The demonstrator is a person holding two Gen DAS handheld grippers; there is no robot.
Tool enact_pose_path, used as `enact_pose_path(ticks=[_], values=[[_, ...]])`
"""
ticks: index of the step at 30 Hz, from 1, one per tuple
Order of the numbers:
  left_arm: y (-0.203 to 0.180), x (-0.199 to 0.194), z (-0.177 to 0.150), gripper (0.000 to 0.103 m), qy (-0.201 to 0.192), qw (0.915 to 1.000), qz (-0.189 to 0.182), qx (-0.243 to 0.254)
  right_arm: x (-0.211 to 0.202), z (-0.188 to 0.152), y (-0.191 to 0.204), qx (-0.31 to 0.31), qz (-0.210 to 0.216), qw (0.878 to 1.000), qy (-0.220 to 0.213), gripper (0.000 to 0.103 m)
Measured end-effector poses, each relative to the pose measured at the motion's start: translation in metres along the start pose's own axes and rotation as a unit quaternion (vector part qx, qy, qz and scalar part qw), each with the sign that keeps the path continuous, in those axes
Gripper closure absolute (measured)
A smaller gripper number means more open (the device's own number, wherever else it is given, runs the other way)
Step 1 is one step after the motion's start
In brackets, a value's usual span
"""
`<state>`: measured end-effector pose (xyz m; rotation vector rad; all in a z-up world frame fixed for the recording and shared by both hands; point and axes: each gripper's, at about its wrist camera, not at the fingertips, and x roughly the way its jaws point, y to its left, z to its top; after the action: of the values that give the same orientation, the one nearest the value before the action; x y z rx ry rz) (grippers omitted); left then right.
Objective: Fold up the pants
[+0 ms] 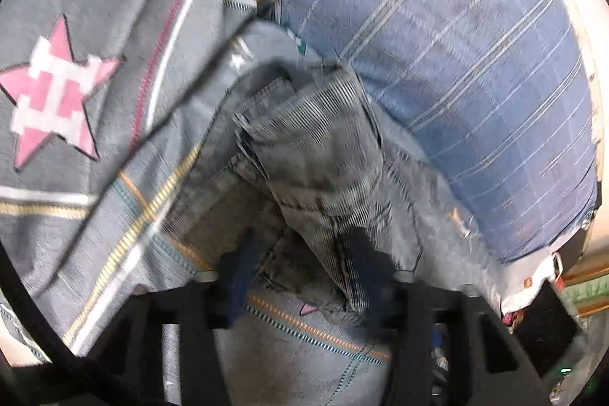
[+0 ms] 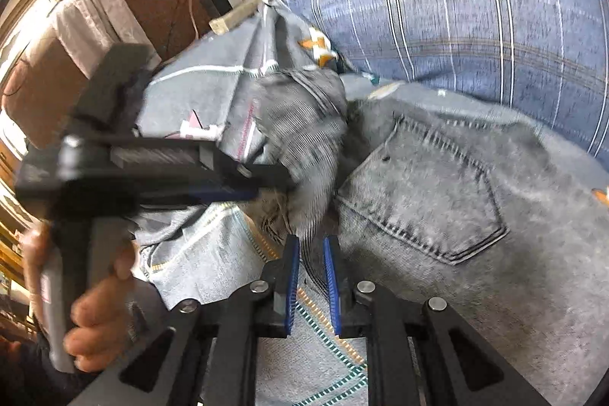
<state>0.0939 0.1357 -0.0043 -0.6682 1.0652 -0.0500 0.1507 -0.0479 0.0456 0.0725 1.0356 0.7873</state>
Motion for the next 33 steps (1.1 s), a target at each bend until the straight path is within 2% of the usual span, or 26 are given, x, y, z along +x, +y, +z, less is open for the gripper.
enact_pose_path(ticks=[1,6,9,12,14,15,17,20,22,23,24,25,26,30,33], values=[[0.0,-0.004,0.0,0.027,-0.008,1.0,-0.003,0.0,0.005,-0.001,0.0,0.004,0.0,1.0,0.004,0.088],[-0.001,0.004,0.002,0.027,0.016,0.9997,-0.018,-0.001,0.012,-0.003,0.019,-0.021,-0.007,1.0,-0.008,0.085],[-0.008,0.021,0.004,0.027,0.031,0.9995,-0.003,0.006,0.021,-0.007,0.032,-0.056,-0.034,0.998,0.006,0.085],[-0.012,0.037,0.008,0.027,0.044,0.9984,0.032,0.015,0.027,-0.014,0.036,-0.076,-0.053,0.996,0.016,0.085],[0.001,0.03,0.004,0.042,0.029,0.9981,0.054,-0.009,0.027,-0.016,0.035,-0.07,-0.058,0.996,0.017,0.085],[0.013,0.024,0.002,0.052,0.024,0.9979,0.049,-0.034,0.025,-0.017,0.034,-0.065,-0.062,0.996,0.017,0.085],[0.037,0.011,-0.003,0.053,0.01,0.9951,0.013,-0.097,0.02,-0.018,0.032,-0.06,-0.069,0.996,0.013,0.085],[0.057,0.002,-0.004,0.056,-0.023,0.9891,0.047,-0.138,0.017,-0.02,0.026,-0.052,-0.075,0.996,0.014,0.085],[0.063,0.005,-0.002,0.056,-0.013,0.9878,0.031,-0.152,0.019,-0.021,0.023,-0.045,-0.077,0.996,0.018,0.085],[0.062,0.009,-0.003,0.056,-0.006,0.9882,0.027,-0.151,0.02,-0.021,0.021,-0.04,-0.078,0.996,0.018,0.085],[0.06,0.01,-0.004,0.063,-0.003,0.989,0.031,-0.144,0.02,-0.021,0.02,-0.035,-0.076,0.996,0.017,0.085],[0.054,0.012,-0.004,0.085,-0.001,0.9909,0.04,-0.128,0.02,-0.02,0.02,-0.032,-0.075,0.997,0.015,0.085],[0.047,0.013,-0.005,0.093,-0.001,0.9923,0.052,-0.112,0.019,-0.021,0.021,-0.03,-0.076,0.997,0.015,0.085],[0.047,0.013,-0.006,0.097,-0.015,0.9897,0.104,-0.097,0.017,-0.022,0.019,-0.016,-0.074,0.997,0.013,0.085],[0.048,0.028,-0.011,0.097,0.007,0.9878,0.129,-0.087,0.003,-0.027,0.013,0.0,-0.072,0.997,-0.005,0.085]])
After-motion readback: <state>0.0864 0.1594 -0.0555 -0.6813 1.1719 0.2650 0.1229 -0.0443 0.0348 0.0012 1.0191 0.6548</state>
